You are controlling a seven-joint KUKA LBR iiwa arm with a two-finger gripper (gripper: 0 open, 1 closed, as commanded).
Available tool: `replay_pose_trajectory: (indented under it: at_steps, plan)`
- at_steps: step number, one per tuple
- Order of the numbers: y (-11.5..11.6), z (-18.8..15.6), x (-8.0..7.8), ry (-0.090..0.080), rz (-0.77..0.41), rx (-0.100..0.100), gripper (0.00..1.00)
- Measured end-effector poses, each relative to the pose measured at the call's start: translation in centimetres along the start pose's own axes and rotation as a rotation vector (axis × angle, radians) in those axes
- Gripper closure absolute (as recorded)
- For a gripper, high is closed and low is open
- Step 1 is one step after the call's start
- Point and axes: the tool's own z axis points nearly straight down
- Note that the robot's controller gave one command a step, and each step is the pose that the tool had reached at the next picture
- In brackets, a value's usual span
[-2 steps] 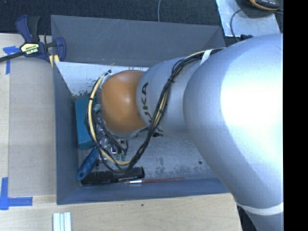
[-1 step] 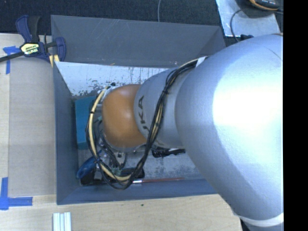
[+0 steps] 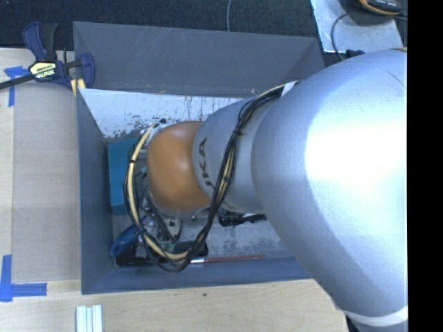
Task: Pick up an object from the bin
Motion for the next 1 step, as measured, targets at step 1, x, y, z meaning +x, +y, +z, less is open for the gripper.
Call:
replay_pose_trajectory:
  at_steps: [1]
  plan:
    - [-1.0, -0.05, 0.46, -0.002, 0.076, -0.001, 1.0]
